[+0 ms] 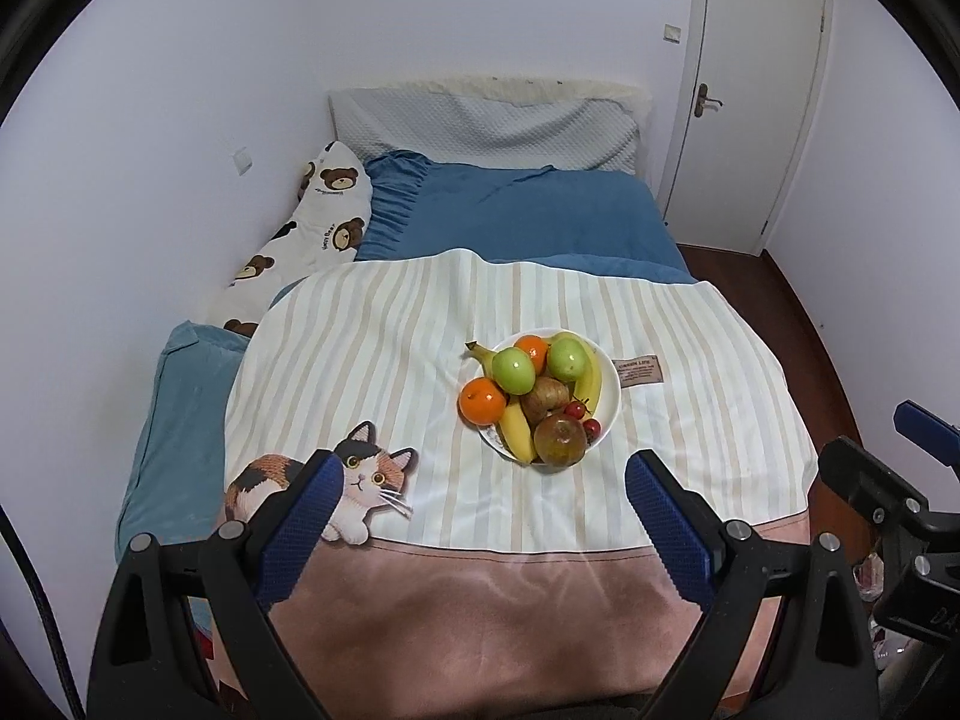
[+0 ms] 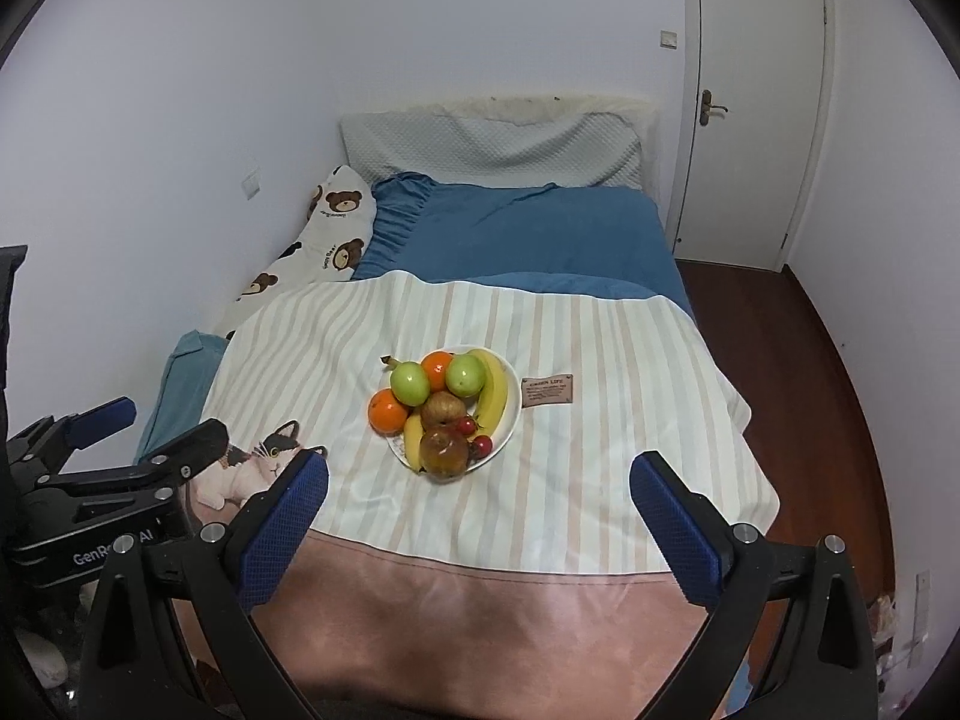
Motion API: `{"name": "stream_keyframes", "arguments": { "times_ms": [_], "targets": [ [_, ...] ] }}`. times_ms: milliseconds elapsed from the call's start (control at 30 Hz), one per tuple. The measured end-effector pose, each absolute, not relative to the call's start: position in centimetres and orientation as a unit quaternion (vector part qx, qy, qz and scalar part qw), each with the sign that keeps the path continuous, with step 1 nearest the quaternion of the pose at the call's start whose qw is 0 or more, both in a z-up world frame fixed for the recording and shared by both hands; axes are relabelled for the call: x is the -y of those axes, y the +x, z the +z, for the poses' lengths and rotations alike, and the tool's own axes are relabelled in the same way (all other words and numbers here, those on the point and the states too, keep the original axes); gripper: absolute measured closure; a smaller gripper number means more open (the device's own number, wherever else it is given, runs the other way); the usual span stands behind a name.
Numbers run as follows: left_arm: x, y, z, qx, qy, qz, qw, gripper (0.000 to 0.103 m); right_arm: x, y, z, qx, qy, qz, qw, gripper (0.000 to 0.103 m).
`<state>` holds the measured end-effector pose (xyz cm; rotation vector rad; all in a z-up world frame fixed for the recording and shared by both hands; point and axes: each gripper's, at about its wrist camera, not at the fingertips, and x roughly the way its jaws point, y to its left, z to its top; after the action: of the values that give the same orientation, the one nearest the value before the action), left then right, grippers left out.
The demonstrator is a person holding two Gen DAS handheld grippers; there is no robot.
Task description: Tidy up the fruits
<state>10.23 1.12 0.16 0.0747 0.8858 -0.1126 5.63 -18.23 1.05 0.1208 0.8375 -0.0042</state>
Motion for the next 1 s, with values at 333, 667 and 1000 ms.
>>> {"name": "stream_keyframes", "arguments": {
  "times_ms": [333,667,1000],
  "targets": [
    [-0.9,12.1,-1.4,-0.423,0.028,-0.054,0.904,0.004,18.8,8.0,-1.3,-0.408,0.063,-0.023,0.91,0.0],
    [-0.7,14.8,-3.6,-0.424,0.037,-0.038,0.904,0.001,18.9,11.5,-4.6,-0.418,0.069,-0.033,0.905,0.0],
    [-0.6,15.5,-4.5,-0.431,0.04,-0.037,0.901,0.001,19.4,12.7,-5.7,-0.425,0.069,-0.042,0.901,0.0]
  ]
}}
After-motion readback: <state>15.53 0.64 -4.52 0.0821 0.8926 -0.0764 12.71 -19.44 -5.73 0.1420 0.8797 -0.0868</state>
